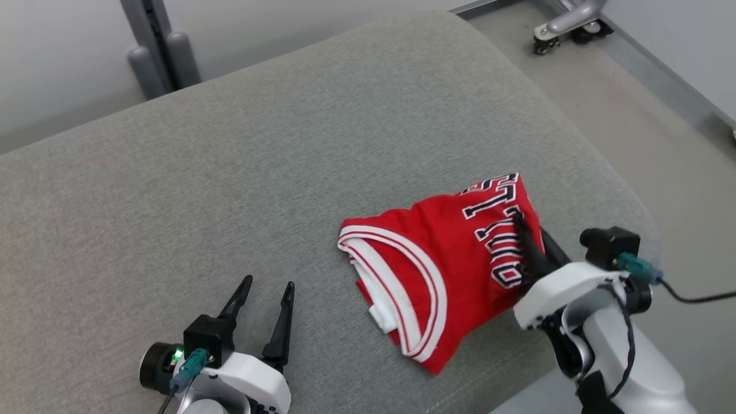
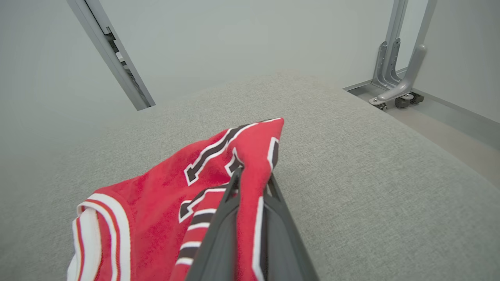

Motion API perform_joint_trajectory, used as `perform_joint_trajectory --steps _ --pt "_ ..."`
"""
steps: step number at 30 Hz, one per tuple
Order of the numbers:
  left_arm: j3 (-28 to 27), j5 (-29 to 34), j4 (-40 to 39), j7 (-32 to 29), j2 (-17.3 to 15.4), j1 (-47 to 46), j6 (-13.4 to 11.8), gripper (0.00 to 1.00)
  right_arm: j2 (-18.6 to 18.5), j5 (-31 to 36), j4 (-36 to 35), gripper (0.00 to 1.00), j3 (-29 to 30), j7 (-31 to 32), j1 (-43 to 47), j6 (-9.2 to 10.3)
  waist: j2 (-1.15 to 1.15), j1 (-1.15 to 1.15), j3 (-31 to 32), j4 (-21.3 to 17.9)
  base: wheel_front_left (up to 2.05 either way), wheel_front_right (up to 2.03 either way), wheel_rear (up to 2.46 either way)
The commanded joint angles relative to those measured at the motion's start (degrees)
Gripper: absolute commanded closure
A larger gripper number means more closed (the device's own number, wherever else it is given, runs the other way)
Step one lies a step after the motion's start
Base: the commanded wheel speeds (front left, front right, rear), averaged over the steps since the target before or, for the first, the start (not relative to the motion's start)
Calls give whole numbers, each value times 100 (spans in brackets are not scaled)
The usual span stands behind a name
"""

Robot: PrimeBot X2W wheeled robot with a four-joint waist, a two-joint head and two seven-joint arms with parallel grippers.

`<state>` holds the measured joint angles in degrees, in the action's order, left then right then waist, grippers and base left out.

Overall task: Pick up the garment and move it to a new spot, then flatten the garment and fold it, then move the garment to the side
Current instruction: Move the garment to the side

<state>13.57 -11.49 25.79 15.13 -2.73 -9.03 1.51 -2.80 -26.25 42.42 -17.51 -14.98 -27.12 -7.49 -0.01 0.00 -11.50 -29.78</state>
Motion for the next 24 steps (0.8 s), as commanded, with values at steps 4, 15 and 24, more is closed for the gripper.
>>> perform_joint_trajectory --steps 4,15,24 --pt "-55 215 -70 -1 -35 -203 97 0 -36 425 321 100 530 -28 -655 1 1 0 -317 547 0 0 0" --pt "-194 667 -155 -1 -59 -621 266 0 -827 1991 1316 100 2705 -27 -2198 1 1 0 -938 1487 0 0 0" --pt "-231 724 -171 -3 -55 -689 283 0 -1445 3577 1669 62 4326 -27 -2379 1 1 0 -997 1741 0 0 0"
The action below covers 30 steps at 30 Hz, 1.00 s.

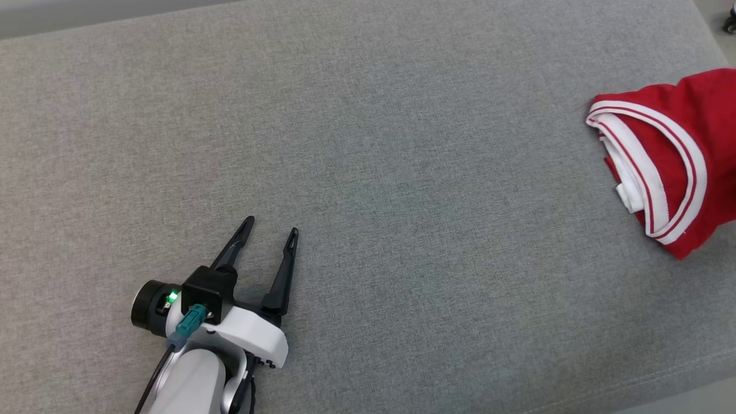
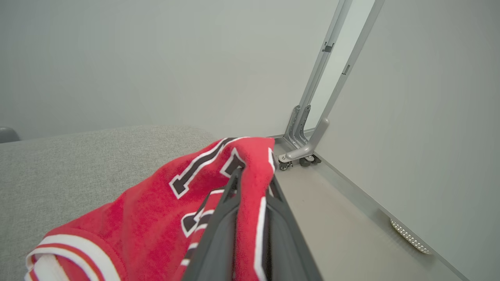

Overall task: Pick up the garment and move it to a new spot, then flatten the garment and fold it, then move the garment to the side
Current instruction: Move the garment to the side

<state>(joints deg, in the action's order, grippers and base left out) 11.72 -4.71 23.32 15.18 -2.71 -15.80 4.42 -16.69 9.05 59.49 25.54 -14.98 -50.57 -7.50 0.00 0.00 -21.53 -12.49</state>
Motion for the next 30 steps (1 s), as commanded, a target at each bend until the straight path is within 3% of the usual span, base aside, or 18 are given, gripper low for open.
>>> perform_joint_trajectory --steps 1,7,14,19,30 --pt "-53 45 70 -8 -55 -2 -16 0 -19 181 -63 0 187 -27 -40 2 0 0 21 26 0 0 0" --pt "-162 -19 51 -6 -43 78 -72 0 382 520 -932 0 594 -19 41 2 0 0 148 70 0 0 0" --pt "-346 -138 49 -5 -32 231 -155 0 825 -139 -1890 0 -655 -15 529 2 0 0 475 192 0 0 0" --pt "-452 -296 54 -5 -31 400 -247 0 946 -682 -2458 0 -1471 -14 1162 2 0 0 795 366 0 0 0" --pt "-451 -583 102 -5 -31 761 -408 0 1117 -1161 -2841 0 -2324 -15 2598 2 0 0 1431 871 0 0 0"
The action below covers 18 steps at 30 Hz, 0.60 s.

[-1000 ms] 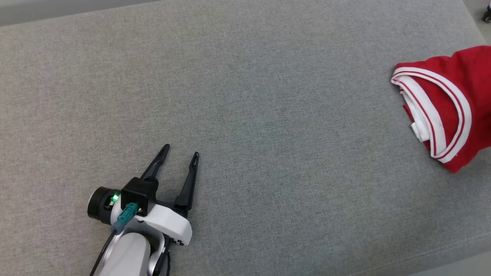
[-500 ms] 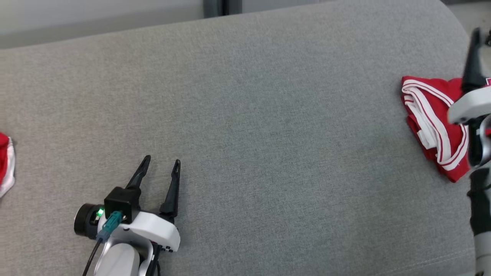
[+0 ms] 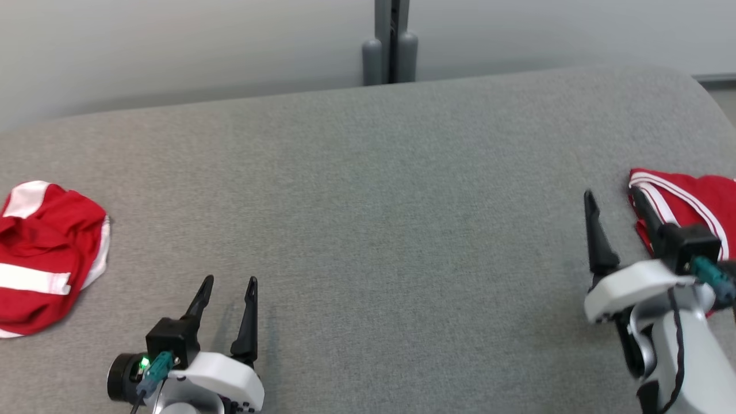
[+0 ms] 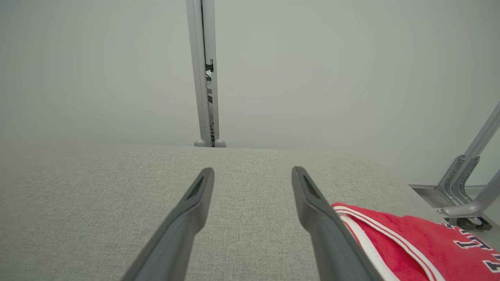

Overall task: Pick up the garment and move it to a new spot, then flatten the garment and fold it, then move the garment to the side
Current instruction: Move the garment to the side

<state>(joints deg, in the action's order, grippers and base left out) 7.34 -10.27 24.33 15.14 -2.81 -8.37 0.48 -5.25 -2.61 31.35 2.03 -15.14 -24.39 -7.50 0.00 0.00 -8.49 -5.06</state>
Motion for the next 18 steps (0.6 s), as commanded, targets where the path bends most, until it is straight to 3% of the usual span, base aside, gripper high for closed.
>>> perform_joint_trajectory --steps 1,7,18 --pt "-22 -49 10 -2 -21 67 -25 0 7 -31 -40 0 -11 1 119 2 0 0 195 178 0 0 0" --pt "-207 -145 39 -2 -22 391 -134 0 166 -205 -93 0 -135 1 884 2 0 0 590 390 0 0 0" --pt "-552 -162 27 -2 -20 752 -202 0 217 -340 -113 0 -307 1 1375 2 0 0 1013 471 0 0 0"
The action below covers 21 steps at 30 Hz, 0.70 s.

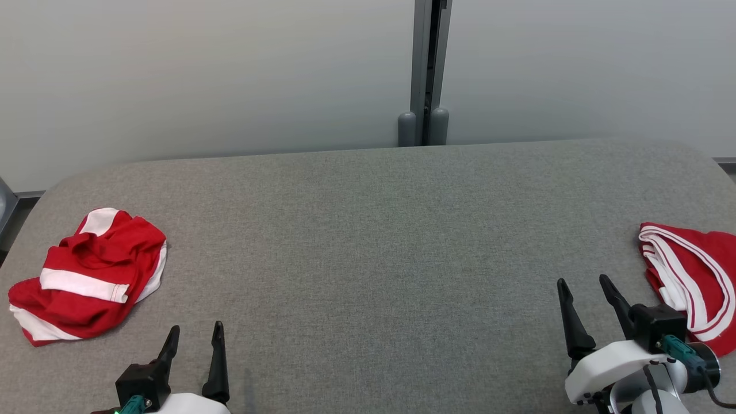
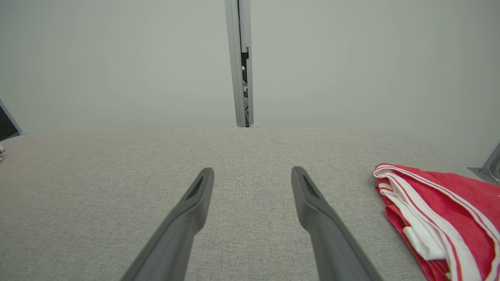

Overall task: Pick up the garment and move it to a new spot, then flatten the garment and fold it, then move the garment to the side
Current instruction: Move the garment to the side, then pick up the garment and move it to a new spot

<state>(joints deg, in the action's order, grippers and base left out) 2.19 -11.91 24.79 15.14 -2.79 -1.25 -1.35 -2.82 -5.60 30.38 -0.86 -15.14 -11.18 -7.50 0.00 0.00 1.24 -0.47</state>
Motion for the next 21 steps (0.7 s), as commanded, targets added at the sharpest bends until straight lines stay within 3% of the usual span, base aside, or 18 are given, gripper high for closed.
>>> perform_joint_trajectory --steps 1,14,21 --pt "-54 10 -21 -2 -23 65 -27 0 -27 -67 -13 0 -34 1 73 2 0 0 55 12 0 0 0" --pt "-143 -16 -64 -2 -24 65 -49 0 -25 -189 13 0 -110 1 107 2 0 0 -14 33 0 0 0" --pt "-153 38 -61 -2 -25 -43 -48 0 -23 -215 66 0 -101 1 91 2 0 0 -97 267 0 0 0"
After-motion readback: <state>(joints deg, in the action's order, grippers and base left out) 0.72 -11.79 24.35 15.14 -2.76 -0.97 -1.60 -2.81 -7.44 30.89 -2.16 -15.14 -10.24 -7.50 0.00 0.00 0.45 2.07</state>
